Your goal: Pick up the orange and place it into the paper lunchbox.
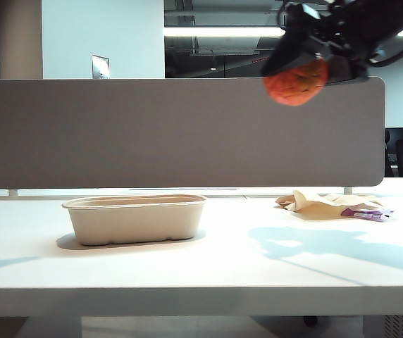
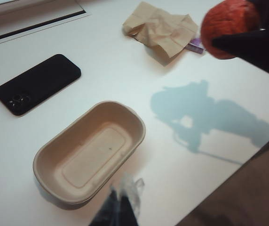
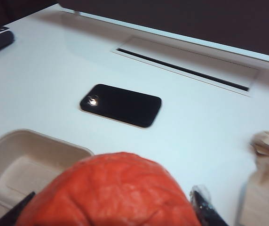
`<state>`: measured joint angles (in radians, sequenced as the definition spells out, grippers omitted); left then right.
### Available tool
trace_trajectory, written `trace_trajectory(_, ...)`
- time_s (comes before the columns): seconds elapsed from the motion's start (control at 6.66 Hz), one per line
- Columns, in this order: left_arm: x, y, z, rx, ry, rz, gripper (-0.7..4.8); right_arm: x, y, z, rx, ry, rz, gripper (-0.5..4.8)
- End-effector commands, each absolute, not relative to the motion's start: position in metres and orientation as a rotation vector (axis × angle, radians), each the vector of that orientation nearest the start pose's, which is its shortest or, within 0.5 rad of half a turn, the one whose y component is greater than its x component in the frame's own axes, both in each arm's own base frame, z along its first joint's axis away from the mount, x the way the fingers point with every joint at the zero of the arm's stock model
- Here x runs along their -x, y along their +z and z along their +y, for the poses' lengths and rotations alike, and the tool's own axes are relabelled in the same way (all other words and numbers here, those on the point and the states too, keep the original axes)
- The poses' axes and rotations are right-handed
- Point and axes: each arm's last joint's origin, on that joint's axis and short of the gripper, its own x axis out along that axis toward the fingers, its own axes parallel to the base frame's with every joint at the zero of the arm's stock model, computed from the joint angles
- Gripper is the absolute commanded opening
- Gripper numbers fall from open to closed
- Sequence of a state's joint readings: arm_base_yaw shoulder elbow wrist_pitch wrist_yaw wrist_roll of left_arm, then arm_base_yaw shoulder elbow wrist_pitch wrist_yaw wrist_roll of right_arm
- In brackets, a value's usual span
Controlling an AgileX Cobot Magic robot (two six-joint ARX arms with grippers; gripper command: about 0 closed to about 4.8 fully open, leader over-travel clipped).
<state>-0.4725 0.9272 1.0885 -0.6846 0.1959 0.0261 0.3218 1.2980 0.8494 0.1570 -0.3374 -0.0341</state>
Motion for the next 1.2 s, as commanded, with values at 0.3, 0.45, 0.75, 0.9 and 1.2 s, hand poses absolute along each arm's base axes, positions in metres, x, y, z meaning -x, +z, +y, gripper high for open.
trace_trajectory(0.3, -0.154, 0.368, -0.086, -0.088, -0.689, 0.500, -0.05, -0.297, 0.285, 0.157, 0.048, 0.804, 0.260, 3.45)
trace_trajectory(0.45, -0.154, 0.368, -0.086, -0.088, -0.689, 0.500, -0.05, -0.305, 0.285, 0.170, 0.051, 0.825, 0.256, 3.45)
trace_trajectory(0.75, -0.155, 0.368, -0.086, -0.088, -0.689, 0.500, -0.05, -0.322, 0.278, 0.201, 0.056, 0.889, 0.269, 3.45)
trace_trajectory(0.9, -0.155, 0.368, -0.086, -0.088, -0.688, 0.500, -0.05, -0.326, 0.272, 0.213, 0.061, 0.909, 0.283, 3.45)
trace_trajectory(1.2, -0.154, 0.368, -0.086, -0.088, -0.688, 0.500, -0.05, -0.332, 0.257, 0.240, 0.068, 0.955, 0.316, 3.45)
